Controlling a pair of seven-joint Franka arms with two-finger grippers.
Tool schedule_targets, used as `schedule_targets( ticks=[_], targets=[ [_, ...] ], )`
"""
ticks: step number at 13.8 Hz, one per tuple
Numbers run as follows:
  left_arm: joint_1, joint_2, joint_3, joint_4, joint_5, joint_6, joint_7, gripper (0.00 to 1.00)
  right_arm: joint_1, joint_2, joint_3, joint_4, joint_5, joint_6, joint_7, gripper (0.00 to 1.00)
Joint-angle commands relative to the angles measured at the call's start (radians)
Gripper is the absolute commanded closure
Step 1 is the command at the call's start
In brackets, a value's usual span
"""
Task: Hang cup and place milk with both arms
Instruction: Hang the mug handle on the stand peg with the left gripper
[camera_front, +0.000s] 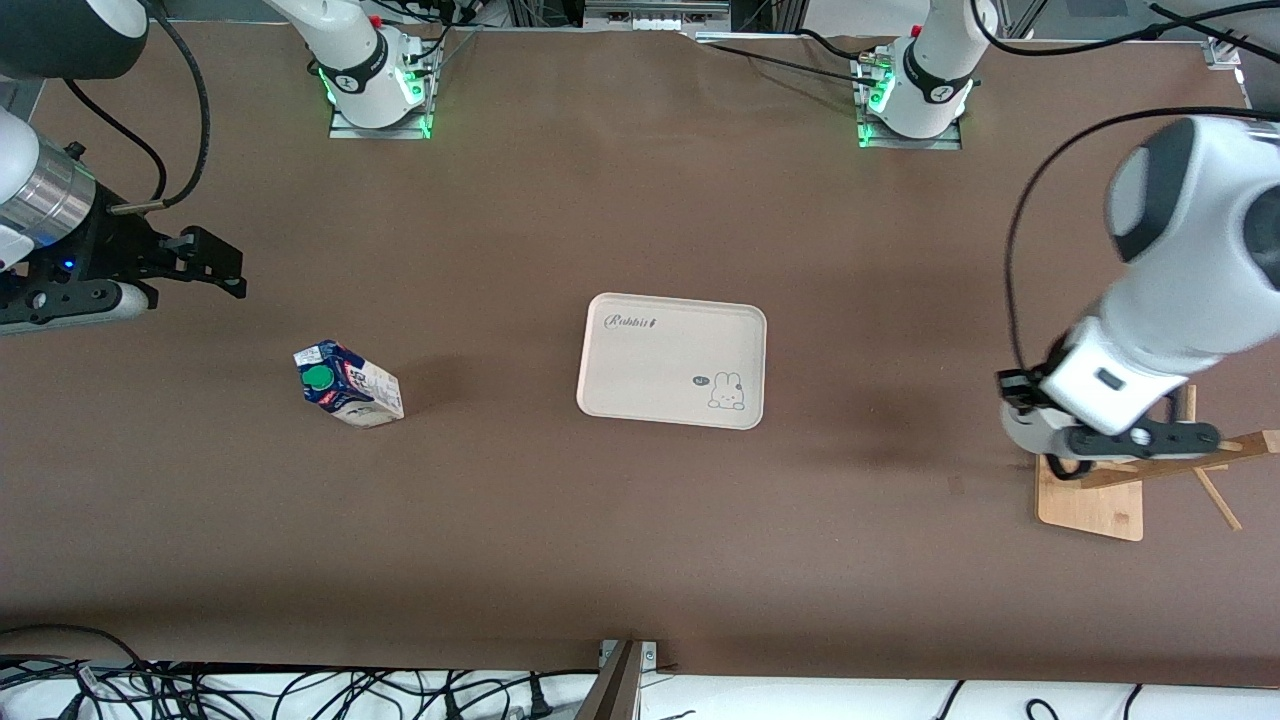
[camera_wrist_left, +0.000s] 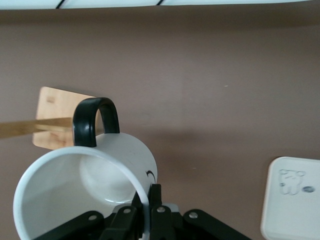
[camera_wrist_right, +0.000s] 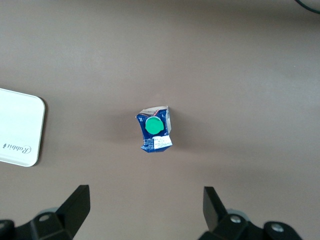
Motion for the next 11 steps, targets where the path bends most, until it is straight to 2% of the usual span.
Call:
schedule_targets(
  ticks=[1, 7, 11],
  targets=[
    [0.077, -0.005, -0.014, 0.005, -0.013, -0.01, 0.112, 1.0, -0.002, 0.004, 0.001, 0.015, -0.01, -0.002, -0.018, 0.0],
    [0.16, -0.004, -0.014, 0.001, -0.055, -0.013, 0.123, 1.0, -0.002, 0.004, 0.001, 0.015, -0.01, -0.002, -0.018, 0.0],
    [0.203, 0.0, -0.014, -0.013, -0.055, -0.017, 0.213, 1.0, -0.002, 0.004, 0.001, 0.015, -0.009, -0.002, -0.018, 0.0]
  ],
)
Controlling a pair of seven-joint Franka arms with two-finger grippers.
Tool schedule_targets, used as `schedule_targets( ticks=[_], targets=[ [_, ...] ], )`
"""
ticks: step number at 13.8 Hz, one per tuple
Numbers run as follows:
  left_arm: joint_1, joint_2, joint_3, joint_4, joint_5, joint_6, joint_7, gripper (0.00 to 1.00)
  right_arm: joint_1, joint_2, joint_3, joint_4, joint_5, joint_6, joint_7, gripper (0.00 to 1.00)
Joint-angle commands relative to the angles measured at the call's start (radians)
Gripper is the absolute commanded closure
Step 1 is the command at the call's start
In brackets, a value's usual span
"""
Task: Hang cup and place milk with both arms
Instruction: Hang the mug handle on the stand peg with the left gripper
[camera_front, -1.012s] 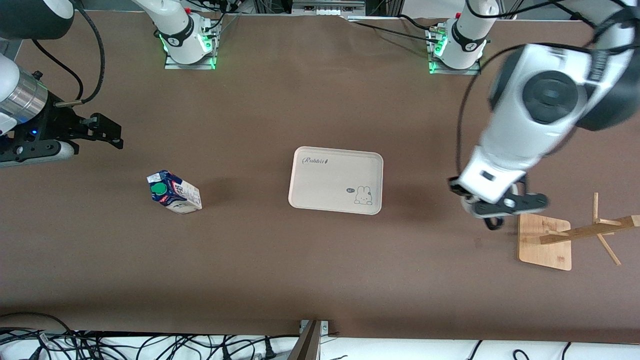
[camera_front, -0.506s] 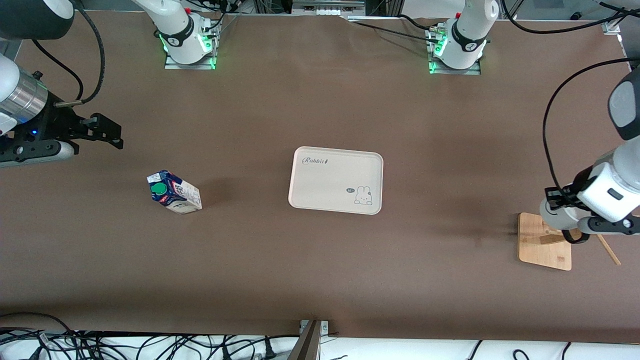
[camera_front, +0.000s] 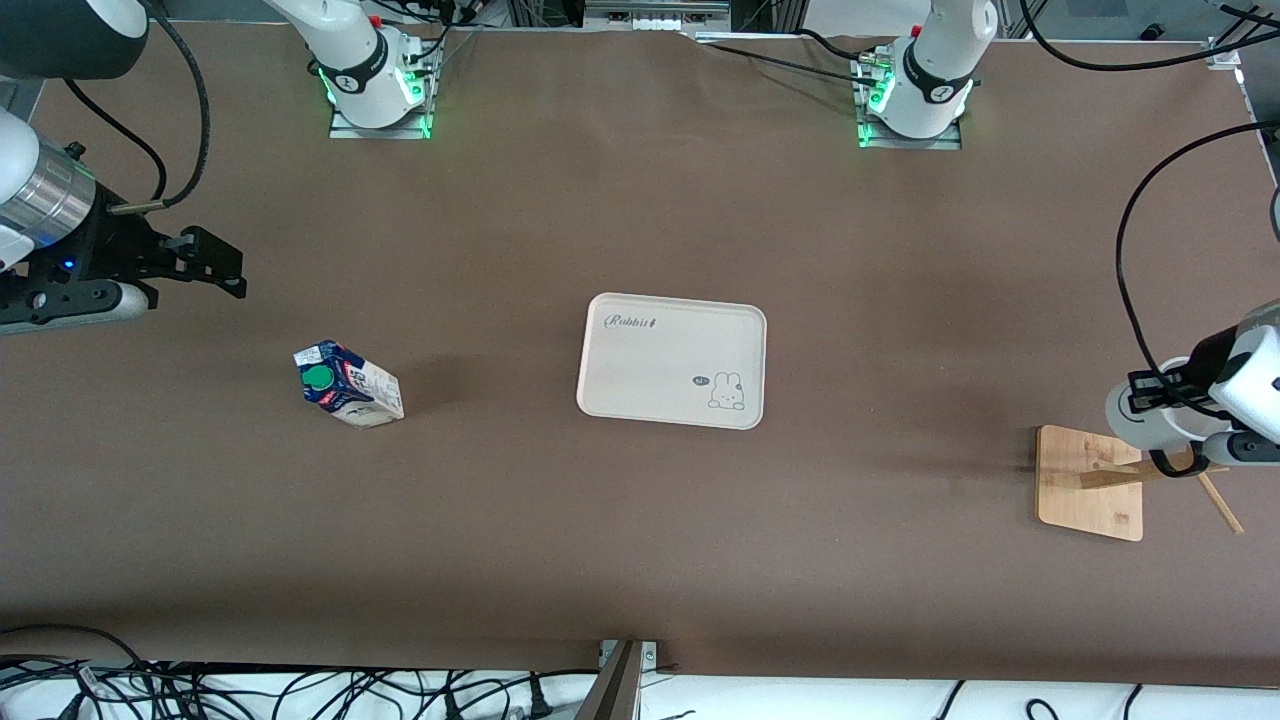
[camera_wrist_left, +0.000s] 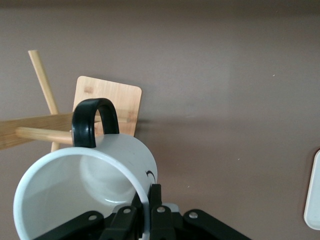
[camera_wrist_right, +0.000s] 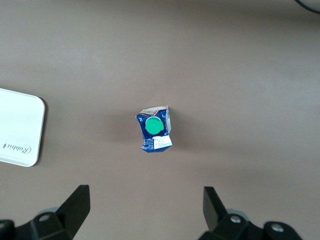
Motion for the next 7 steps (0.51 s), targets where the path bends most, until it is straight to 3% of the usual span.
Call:
schedule_targets(
  ticks=[1, 4, 5, 6, 7],
  targets=[
    [0.029, -0.001, -0.009, 0.0, -0.013, 0.009, 0.05, 1.0, -0.002, 0.003, 0.001, 0.015, -0.009, -0.002, -0.018, 0.0],
    [0.047, 0.0, -0.008, -0.001, -0.013, 0.004, 0.079, 1.0, -0.002, 0.003, 0.001, 0.015, -0.007, -0.002, -0.018, 0.0],
    [0.053, 0.002, -0.006, -0.001, -0.007, -0.007, 0.1, 0.79, -0.002, 0.003, 0.001, 0.015, -0.007, -0.002, -0.018, 0.0],
    [0.053, 0.002, -0.006, 0.0, 0.001, -0.032, 0.113, 0.15, -0.002, 0.003, 0.001, 0.015, -0.008, -0.002, -0.018, 0.0],
    [0.053, 0.002, -0.006, -0.003, -0.001, -0.043, 0.102, 0.0, -0.002, 0.003, 0.001, 0.015, -0.009, -0.002, -0.018, 0.0]
  ],
)
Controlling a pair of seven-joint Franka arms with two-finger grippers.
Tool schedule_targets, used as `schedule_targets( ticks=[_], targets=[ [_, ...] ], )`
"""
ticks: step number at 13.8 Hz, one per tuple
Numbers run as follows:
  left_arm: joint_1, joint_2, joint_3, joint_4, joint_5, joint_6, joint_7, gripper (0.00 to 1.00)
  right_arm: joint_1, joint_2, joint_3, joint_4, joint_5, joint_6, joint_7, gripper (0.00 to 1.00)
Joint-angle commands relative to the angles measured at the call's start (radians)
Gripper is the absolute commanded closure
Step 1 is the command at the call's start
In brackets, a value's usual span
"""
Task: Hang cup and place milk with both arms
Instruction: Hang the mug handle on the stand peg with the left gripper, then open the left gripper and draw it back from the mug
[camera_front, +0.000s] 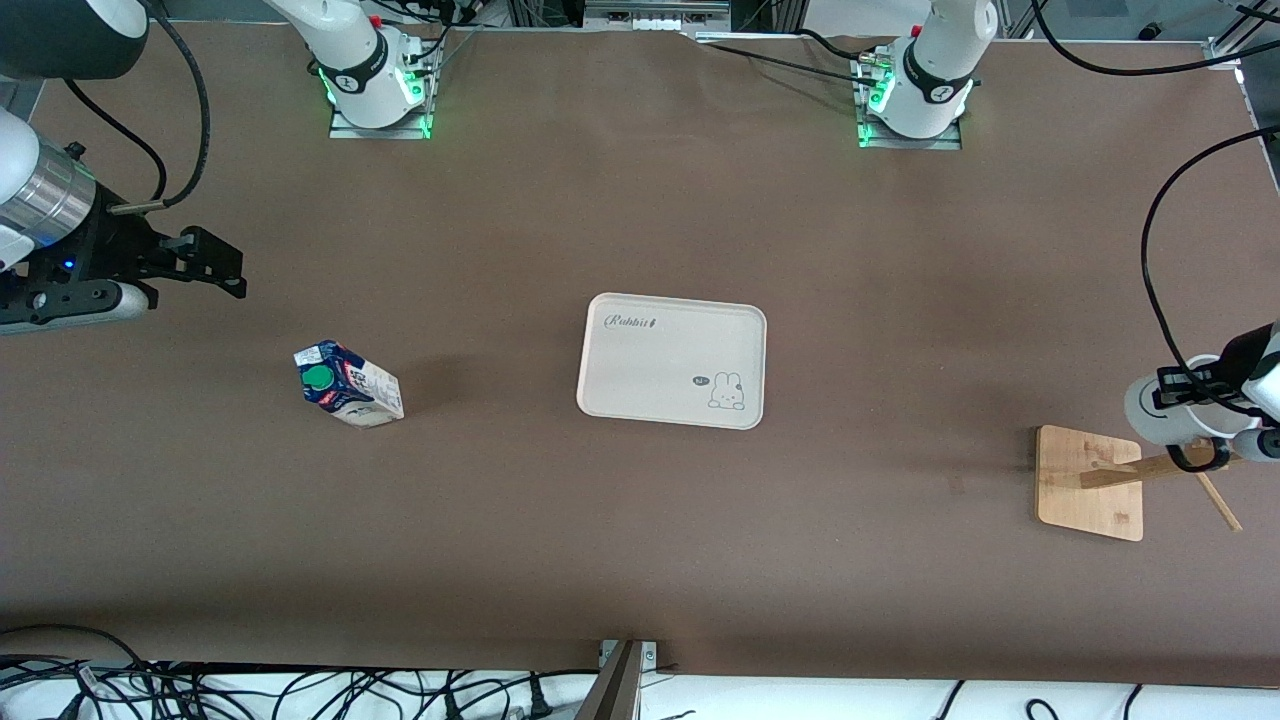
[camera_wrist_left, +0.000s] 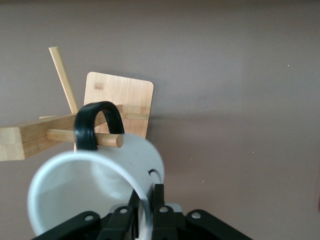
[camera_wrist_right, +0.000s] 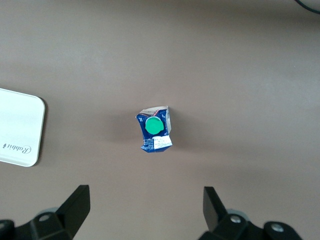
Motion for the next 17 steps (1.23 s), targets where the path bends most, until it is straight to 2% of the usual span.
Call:
schedule_targets(
  ticks=[1, 5, 9, 12, 13, 15, 16, 17],
  targets=[
    [0.008, -0.006, -0.008, 0.0, 0.002, -0.03, 0.005, 0.0, -0.002, 0.003, 0.001, 0.015, -0.009, -0.002, -0.018, 0.0],
    [0.002, -0.014, -0.024, 0.011, 0.005, -0.099, -0.003, 0.0, -0.002, 0.003, 0.001, 0.015, -0.009, -0.002, -0.018, 0.0],
    [-0.061, -0.057, -0.024, 0.011, 0.008, -0.115, -0.044, 0.0, -0.002, 0.003, 0.003, 0.015, -0.009, -0.002, -0.017, 0.0],
    [-0.072, -0.061, -0.019, 0.017, 0.008, -0.13, -0.098, 0.0, -0.002, 0.003, 0.001, 0.015, -0.01, -0.002, -0.017, 0.0],
    [-0.127, -0.102, 0.005, -0.006, 0.001, -0.121, -0.1, 0.0, -0.002, 0.003, 0.003, 0.015, -0.01, -0.002, -0.017, 0.0],
    [-0.321, -0.167, 0.207, -0.062, -0.031, -0.086, -0.127, 0.0, -0.002, 0.003, 0.003, 0.015, -0.01, -0.002, -0.017, 0.0],
    [-0.396, -0.219, 0.316, -0.13, -0.088, -0.032, -0.126, 0.0, -0.002, 0.003, 0.003, 0.015, -0.01, -0.003, -0.017, 0.0],
    [-0.421, -0.294, 0.338, -0.244, -0.132, 0.041, -0.123, 0.0, -0.002, 0.003, 0.001, 0.015, -0.01, -0.003, -0.017, 0.0]
  ],
)
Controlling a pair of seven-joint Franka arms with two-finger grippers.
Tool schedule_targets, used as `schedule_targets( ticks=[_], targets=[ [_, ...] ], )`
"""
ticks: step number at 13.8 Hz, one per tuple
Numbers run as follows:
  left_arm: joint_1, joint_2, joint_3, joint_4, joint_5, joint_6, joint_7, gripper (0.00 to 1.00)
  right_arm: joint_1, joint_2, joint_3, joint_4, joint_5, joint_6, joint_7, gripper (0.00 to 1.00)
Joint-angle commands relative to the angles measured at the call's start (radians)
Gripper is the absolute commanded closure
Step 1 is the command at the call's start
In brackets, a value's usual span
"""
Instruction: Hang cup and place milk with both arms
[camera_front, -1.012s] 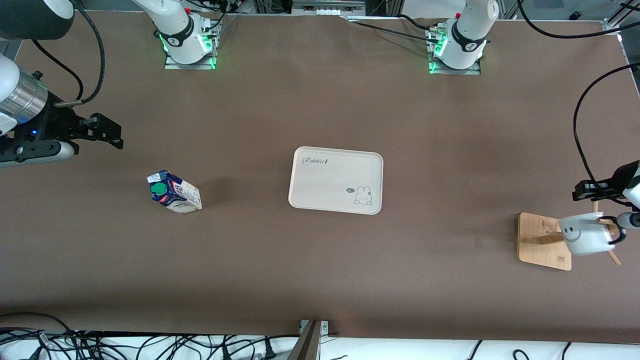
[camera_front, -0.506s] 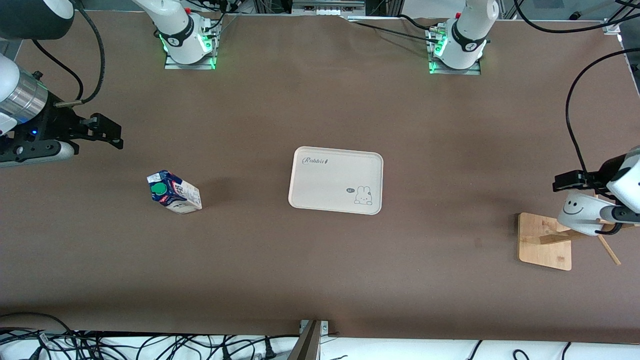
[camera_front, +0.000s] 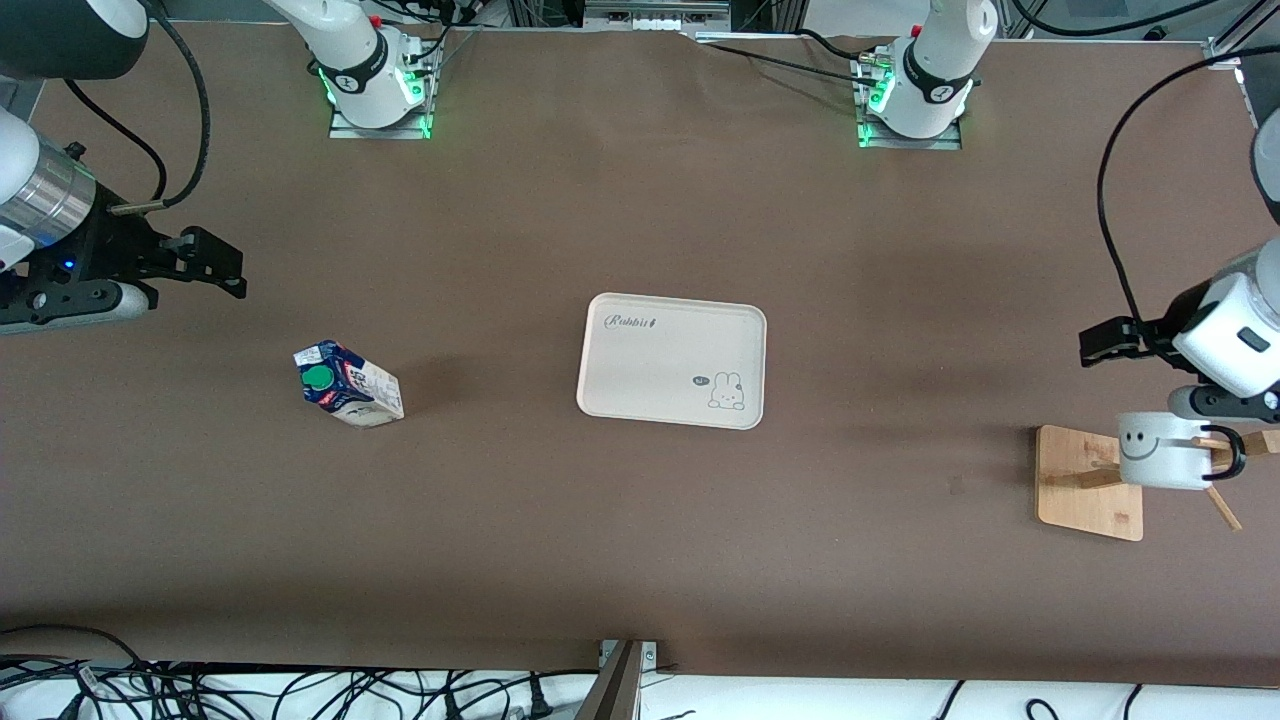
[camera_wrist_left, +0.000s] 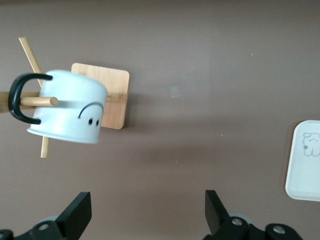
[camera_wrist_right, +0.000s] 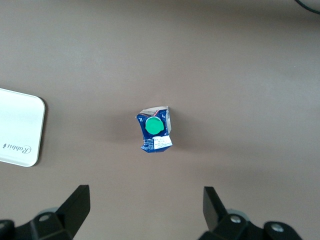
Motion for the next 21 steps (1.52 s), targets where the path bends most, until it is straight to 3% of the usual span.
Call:
schedule_targets(
  ticks=[1, 2, 3, 7, 10, 14, 21],
  targets=[
    [-0.084, -0.243, 0.11, -0.335, -0.076, 0.196, 0.002, 0.0, -0.002, 0.003, 0.001, 0.015, -0.009, -0.004, -0.017, 0.0],
    [-0.078, -0.306, 0.11, -0.429, -0.075, 0.253, 0.003, 0.0, -0.002, 0.003, 0.002, 0.015, -0.01, -0.004, -0.018, 0.0],
    [-0.069, -0.337, 0.11, -0.458, -0.072, 0.254, 0.013, 0.0, -0.002, 0.003, 0.003, 0.015, -0.01, -0.004, -0.017, 0.0],
    [-0.017, -0.399, 0.003, -0.449, 0.01, 0.138, 0.023, 0.0, -0.002, 0.003, 0.002, 0.015, -0.01, -0.004, -0.018, 0.0],
    [-0.017, -0.365, 0.009, -0.385, 0.008, 0.043, 0.025, 0.0, -0.002, 0.003, 0.001, 0.015, -0.01, -0.004, -0.017, 0.0],
    [-0.02, -0.307, 0.001, -0.305, 0.007, 0.038, 0.025, 0.0, -0.002, 0.003, 0.001, 0.015, -0.01, -0.004, -0.017, 0.0],
    [-0.017, -0.302, 0.007, -0.303, 0.005, 0.038, 0.026, 0.0, -0.002, 0.003, 0.003, 0.015, -0.009, -0.002, -0.017, 0.0]
  ],
)
